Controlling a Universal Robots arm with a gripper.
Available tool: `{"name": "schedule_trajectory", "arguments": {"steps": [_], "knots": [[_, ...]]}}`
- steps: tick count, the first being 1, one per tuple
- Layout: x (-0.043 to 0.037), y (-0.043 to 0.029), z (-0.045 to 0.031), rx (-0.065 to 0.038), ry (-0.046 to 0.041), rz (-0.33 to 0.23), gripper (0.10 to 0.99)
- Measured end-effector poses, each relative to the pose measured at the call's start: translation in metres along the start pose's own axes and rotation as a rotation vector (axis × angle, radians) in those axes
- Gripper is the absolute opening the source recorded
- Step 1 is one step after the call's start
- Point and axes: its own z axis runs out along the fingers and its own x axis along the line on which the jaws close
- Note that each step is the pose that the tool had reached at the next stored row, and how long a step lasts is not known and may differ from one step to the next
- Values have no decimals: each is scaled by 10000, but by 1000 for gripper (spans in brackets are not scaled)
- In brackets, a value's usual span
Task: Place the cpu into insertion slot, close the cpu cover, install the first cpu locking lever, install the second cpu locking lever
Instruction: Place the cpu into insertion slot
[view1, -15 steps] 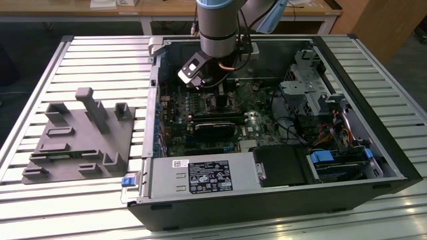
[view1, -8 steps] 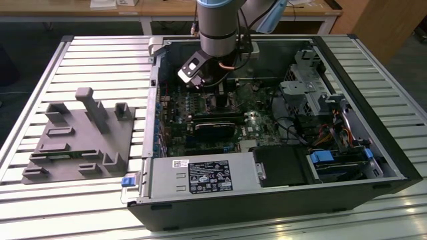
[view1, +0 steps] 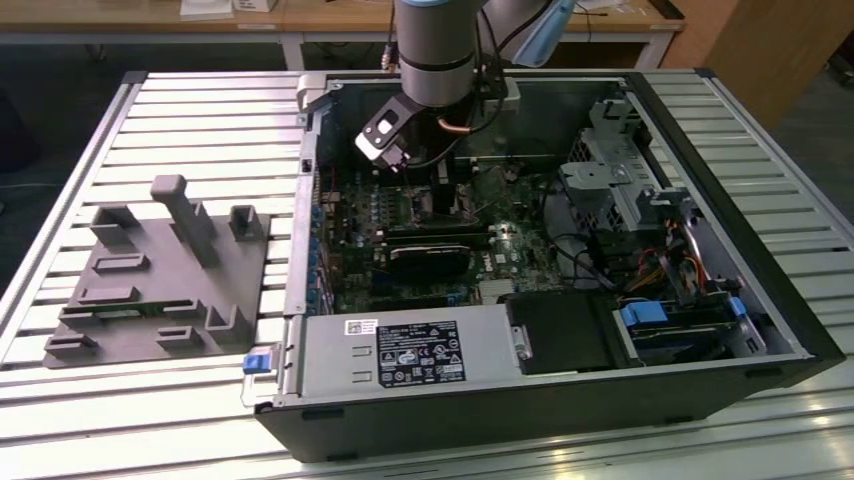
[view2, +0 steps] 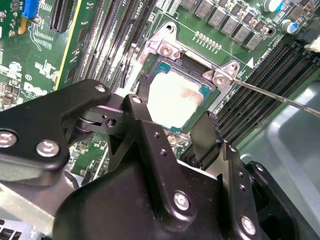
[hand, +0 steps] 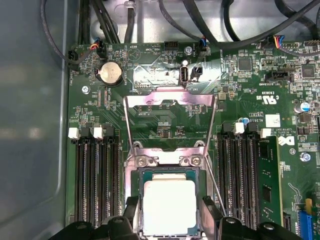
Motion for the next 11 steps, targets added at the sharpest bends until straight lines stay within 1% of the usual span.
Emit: {"name": "schedule_trajectory", "arguments": {"steps": [3, 5, 7, 8, 9, 10, 11], "knots": [[0, 0, 0, 1, -4, -1, 604], [0, 0, -1, 1, -6, 0, 588], [0, 0, 0, 0, -8, -1, 467], [0, 0, 0, 1, -9, -1, 467], [0, 0, 0, 0, -9, 0, 404], [0, 0, 0, 1, -11, 0, 404], [0, 0, 0, 0, -11, -1, 345]]}}
